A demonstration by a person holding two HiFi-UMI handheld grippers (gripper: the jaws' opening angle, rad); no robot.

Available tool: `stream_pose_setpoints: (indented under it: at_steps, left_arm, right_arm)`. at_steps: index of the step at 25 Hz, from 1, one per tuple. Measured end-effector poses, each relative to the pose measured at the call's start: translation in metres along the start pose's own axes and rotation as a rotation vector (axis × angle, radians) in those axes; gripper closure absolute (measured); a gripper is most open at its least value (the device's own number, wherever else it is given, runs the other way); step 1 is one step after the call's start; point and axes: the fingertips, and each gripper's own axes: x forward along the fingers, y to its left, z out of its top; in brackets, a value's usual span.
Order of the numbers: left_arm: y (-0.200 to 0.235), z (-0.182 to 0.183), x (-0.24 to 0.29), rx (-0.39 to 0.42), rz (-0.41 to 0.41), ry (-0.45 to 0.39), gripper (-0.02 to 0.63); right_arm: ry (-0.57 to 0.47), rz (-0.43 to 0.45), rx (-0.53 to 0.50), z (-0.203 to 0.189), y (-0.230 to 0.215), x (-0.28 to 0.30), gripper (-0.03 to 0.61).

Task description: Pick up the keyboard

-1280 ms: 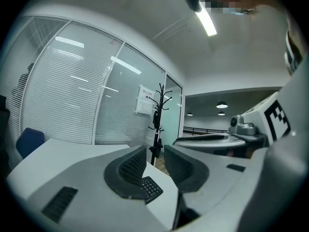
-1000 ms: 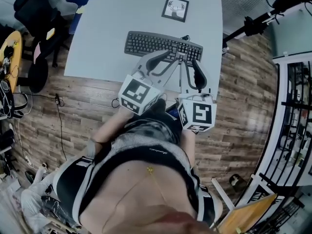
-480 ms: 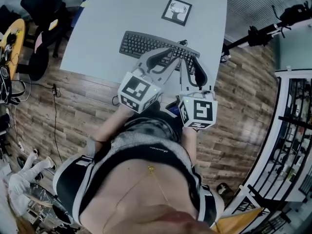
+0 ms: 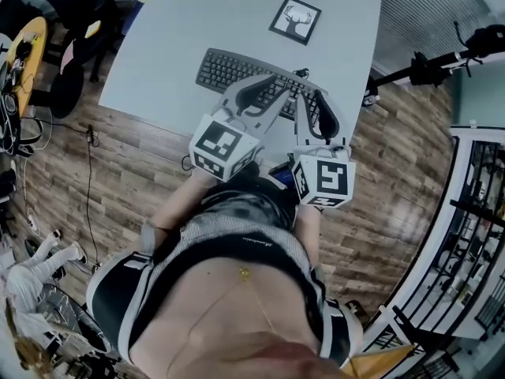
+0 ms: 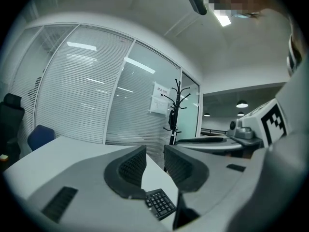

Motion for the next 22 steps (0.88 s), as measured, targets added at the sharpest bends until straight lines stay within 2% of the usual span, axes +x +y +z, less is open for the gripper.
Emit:
stream_pose_setpoints:
  at_steps: [10, 22]
  left_arm:
    - [0.036, 0.016, 0.009, 0.004, -0.075, -0.008, 0.522]
    - [0.079, 0.014, 0.013, -0.024, -0.149, 0.028, 0.522]
  right_arm:
    - [0.004, -0.077, 0.007, 0.007, 0.006, 0.033, 0.469]
    - [0.033, -0.136, 0.023, 0.008, 0.024, 0.075, 0.469]
